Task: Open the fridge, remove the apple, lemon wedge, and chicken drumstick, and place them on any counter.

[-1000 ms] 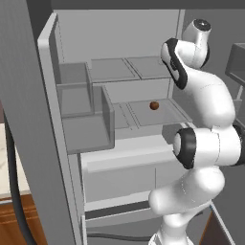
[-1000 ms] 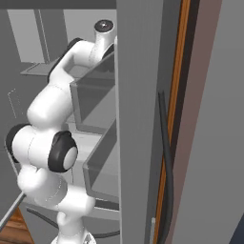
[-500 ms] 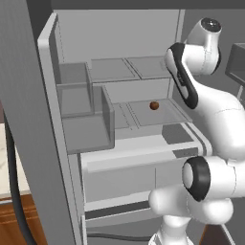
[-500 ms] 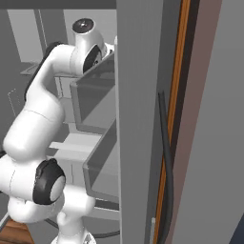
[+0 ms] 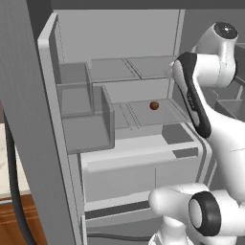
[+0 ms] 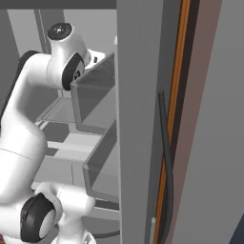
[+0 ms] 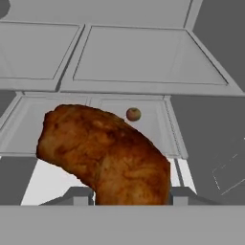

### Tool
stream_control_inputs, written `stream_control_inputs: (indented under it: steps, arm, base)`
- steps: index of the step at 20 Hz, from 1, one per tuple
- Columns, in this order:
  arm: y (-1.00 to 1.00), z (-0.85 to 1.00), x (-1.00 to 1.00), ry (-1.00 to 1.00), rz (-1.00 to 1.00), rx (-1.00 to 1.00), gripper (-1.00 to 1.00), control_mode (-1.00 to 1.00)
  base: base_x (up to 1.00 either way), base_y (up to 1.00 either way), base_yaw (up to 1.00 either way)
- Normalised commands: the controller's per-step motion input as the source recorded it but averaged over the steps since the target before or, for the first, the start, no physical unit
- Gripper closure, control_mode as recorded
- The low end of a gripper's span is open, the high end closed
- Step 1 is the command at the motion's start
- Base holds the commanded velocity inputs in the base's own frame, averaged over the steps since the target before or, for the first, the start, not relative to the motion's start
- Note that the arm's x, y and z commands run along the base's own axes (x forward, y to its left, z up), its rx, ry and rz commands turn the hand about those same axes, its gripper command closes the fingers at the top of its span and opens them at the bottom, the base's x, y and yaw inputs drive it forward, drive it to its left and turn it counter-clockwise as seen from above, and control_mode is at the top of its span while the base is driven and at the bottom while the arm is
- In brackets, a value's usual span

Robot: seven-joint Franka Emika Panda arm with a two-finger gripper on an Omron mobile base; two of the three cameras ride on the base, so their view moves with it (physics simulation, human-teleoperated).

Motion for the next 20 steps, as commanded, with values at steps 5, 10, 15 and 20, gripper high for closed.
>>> stream_control_inputs:
  steps: [5,10,15,20]
  arm:
    - [0.05,0.13,-0.90,0.00,0.00,0.00,1.00,-1.00]
    - [0.07,0.12,-0.89,0.00,0.00,0.00,1.00,-1.00]
    - [0.12,0.11,-0.84,0.00,0.00,0.00,1.00,-1.00]
    - [0.17,0.03,-0.81,0.00,0.00,0.00,1.00,-1.00]
  base:
    - [0.00,0.00,0.00]
    - [0.00,0.00,0.00]
    - [0.00,0.00,0.00]
    - [0.00,0.00,0.00]
